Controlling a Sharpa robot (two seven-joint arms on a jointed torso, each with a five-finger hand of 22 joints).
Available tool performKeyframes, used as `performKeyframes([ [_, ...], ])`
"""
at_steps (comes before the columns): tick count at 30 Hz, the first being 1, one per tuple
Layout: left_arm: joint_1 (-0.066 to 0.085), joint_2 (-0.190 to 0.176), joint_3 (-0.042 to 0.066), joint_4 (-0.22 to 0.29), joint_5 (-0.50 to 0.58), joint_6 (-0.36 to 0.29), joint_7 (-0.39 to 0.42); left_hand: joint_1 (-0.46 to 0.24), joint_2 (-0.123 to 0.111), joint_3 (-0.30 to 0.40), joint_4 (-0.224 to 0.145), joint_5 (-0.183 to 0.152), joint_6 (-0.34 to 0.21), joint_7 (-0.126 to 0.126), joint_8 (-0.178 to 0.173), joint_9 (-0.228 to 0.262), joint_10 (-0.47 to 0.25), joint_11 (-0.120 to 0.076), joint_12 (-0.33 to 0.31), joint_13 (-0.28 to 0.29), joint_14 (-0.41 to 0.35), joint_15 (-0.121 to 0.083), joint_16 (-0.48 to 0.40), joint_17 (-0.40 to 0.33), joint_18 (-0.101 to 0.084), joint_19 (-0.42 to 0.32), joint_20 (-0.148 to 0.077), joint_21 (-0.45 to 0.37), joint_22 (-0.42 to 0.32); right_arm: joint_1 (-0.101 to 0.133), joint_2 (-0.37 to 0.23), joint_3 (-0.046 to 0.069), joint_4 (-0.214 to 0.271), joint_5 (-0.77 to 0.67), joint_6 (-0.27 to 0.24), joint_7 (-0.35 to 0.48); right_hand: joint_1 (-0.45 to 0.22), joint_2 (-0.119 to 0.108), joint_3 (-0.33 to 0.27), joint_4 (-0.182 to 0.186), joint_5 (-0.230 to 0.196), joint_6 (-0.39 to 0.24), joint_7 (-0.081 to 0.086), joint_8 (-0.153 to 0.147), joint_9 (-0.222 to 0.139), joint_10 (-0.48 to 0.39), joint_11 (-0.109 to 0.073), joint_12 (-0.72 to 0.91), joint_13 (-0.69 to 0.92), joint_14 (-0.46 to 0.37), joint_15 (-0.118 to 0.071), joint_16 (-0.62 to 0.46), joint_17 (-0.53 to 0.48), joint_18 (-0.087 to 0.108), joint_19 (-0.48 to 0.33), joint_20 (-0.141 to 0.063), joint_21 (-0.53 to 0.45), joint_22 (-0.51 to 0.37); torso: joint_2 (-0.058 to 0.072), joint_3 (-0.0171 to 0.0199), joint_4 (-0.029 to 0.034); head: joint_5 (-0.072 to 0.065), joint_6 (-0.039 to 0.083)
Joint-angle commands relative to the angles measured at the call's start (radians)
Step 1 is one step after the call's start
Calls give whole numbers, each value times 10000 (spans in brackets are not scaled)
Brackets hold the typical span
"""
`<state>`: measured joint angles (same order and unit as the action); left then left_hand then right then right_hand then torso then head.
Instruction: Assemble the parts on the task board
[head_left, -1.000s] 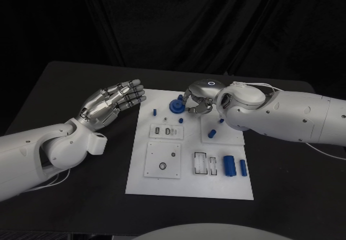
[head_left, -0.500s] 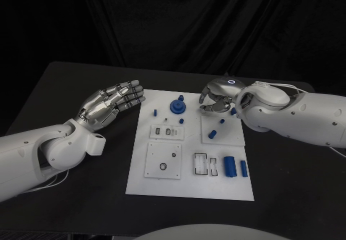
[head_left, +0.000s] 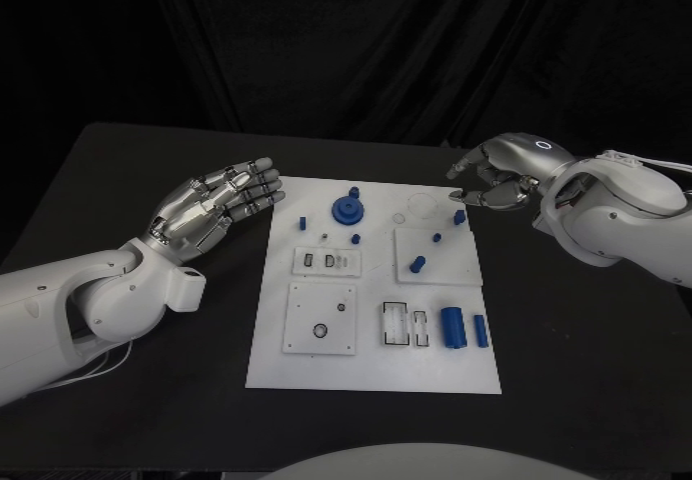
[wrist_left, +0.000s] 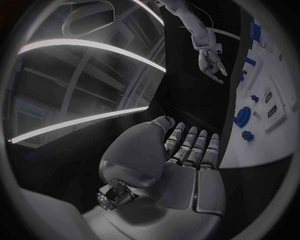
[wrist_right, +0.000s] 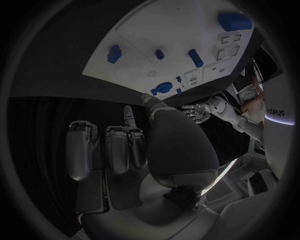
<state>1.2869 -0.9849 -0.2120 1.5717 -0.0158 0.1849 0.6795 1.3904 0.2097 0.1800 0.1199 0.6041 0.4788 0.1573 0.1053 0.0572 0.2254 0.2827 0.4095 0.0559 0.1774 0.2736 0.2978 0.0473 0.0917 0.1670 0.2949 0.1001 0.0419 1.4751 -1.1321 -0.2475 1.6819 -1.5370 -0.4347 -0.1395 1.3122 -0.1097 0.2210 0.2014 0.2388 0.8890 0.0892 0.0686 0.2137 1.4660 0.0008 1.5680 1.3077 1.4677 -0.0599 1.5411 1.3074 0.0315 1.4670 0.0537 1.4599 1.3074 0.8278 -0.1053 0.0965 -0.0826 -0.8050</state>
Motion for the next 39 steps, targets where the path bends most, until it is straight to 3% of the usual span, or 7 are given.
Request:
performKeyframes([
  [1,-15,15,7,25,10,96,891,-77,3,59,25,26,55,146,44,16,14,45,50,9,-2,34,48,11,-86,24,-19,50,-12,-189,-298,-16,128,55,-539,-186,46,-95,-13,57,-89,-65,-14,-48,-42,1048,-74,28,2631,912,-89,-56,2133,34,339,-94,20,1873,-2,-6,17,-75,32],
  [10,-15,13,7,6,10,105,890,-77,3,59,25,26,55,146,44,16,14,45,50,9,-2,34,48,11,-86,24,-19,50,-12,-597,-597,-26,-58,57,-670,-110,196,-207,-170,176,-462,29,-19,-1,-135,1048,-89,28,2631,915,-110,-50,2142,25,361,-125,35,1897,8,11,41,-220,30],
  [17,-16,10,7,-2,10,136,877,-91,-7,99,25,30,51,146,45,16,19,44,54,9,3,35,61,12,-87,23,-19,51,-12,-821,-415,-27,-384,58,-684,1,294,-239,-244,258,-653,30,5,-4,-187,1048,-74,28,2631,903,-102,-87,2089,31,348,-124,6,1886,-18,23,-60,-134,-10],
  [21,-17,9,7,-6,10,154,878,-91,-7,99,25,30,51,146,45,16,19,44,54,9,3,35,61,12,-87,23,-19,51,-12,-941,-267,-28,-568,58,-795,92,429,-227,-273,305,-672,144,55,46,-206,1048,-36,28,2631,901,-77,-93,2083,26,355,-109,12,1898,-12,21,-43,-200,13],
  [24,-17,2,7,-5,10,162,881,-91,-7,99,25,30,51,146,45,16,19,44,54,9,3,35,61,12,-87,23,-19,51,-12,-994,-161,-27,-687,58,-850,138,490,-232,-284,314,-636,194,69,65,-210,1048,-26,28,2631,898,-67,-103,2069,14,379,-100,47,1925,-10,19,-22,-277,0],
  [35,-20,-33,7,16,10,175,878,-100,-7,128,26,33,46,148,43,15,19,43,58,9,5,38,67,13,-89,24,-19,52,-12,-1073,139,-27,-991,58,-722,57,612,-307,-347,325,-654,128,109,17,-254,1048,9,28,2631,895,-38,-116,2051,22,363,-78,15,1911,2,4,8,-288,-12],
  [39,-21,-56,7,24,10,172,876,-100,-7,128,26,33,46,148,43,15,19,43,58,9,5,38,67,13,-89,24,-19,52,-12,-1079,241,-26,-1084,58,-650,27,639,-325,-367,334,-682,97,114,2,-269,1048,15,28,2631,890,-32,-132,2029,28,352,-71,-6,1900,3,1,-16,-281,-13],
])
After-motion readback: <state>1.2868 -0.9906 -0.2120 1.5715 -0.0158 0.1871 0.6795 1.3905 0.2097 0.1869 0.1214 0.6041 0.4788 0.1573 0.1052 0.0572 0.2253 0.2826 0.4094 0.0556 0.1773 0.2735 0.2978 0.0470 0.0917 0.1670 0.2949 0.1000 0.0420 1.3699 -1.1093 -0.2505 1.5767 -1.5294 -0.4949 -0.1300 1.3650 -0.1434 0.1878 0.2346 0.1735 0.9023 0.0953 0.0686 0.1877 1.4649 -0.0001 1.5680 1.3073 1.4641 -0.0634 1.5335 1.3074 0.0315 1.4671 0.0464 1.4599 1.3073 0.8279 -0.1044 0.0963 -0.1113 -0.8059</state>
